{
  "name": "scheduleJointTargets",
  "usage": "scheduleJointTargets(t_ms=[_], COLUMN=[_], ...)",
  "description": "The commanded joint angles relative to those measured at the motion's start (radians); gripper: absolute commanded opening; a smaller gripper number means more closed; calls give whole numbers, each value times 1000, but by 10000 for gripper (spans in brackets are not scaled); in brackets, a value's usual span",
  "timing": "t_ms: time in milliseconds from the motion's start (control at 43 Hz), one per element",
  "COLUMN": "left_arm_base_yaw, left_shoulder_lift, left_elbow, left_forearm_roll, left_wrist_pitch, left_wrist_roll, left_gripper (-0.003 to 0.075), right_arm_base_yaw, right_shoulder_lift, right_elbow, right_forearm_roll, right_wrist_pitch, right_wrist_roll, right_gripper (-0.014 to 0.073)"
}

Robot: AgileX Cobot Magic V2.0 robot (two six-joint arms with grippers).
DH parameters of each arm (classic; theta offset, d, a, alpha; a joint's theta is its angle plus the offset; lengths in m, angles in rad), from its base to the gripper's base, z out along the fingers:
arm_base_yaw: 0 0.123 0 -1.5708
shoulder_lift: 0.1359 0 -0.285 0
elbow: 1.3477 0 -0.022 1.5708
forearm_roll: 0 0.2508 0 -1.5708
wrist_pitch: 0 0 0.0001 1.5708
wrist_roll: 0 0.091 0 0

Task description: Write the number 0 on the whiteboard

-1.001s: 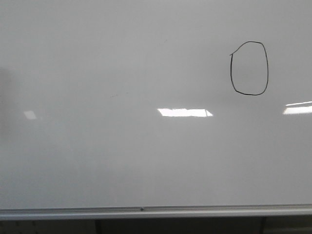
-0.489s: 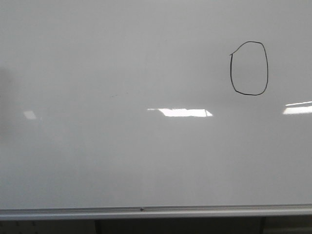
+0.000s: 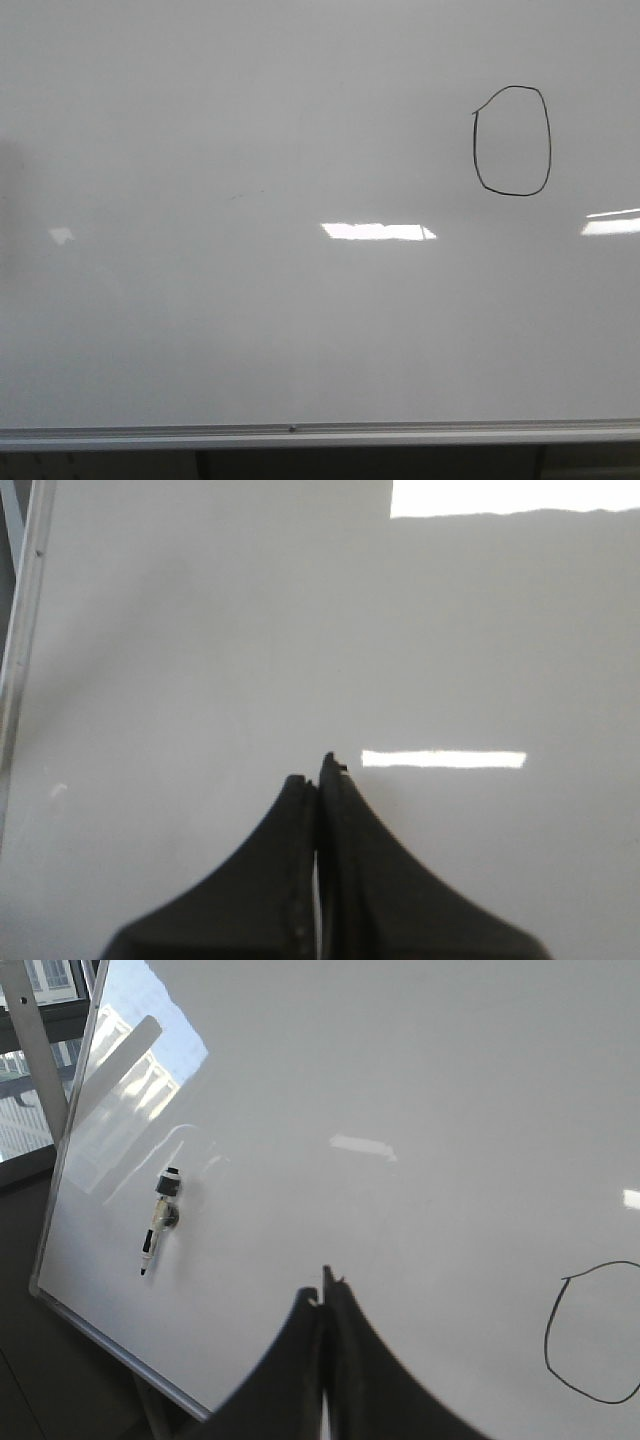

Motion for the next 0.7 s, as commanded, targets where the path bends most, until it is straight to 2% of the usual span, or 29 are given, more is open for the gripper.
scheduleJointTargets(t_ms=[0,186,326,675], left_arm_base_yaw=[-32,-36,-36,-36], left_shoulder_lift=[-20,-20,-20,-20], left_elbow=[37,167,250,249], left_forearm_roll=[43,16,-3,-6], left_wrist_pitch=[-99,-123,-204,-193], left_wrist_roll=[-64,-64,-66,-66], left_gripper=[-20,-20,-20,-20], right_arm_base_yaw=[-6,-6,-6,-6], right_shoulder_lift=[3,3,3,3], right_elbow=[-24,-24,-24,-24], right_forearm_roll=[29,29,29,29], right_wrist_pitch=[-34,-34,-34,-34], right_wrist_roll=[-11,-11,-11,-11], right_gripper=[-69,-69,-69,-69])
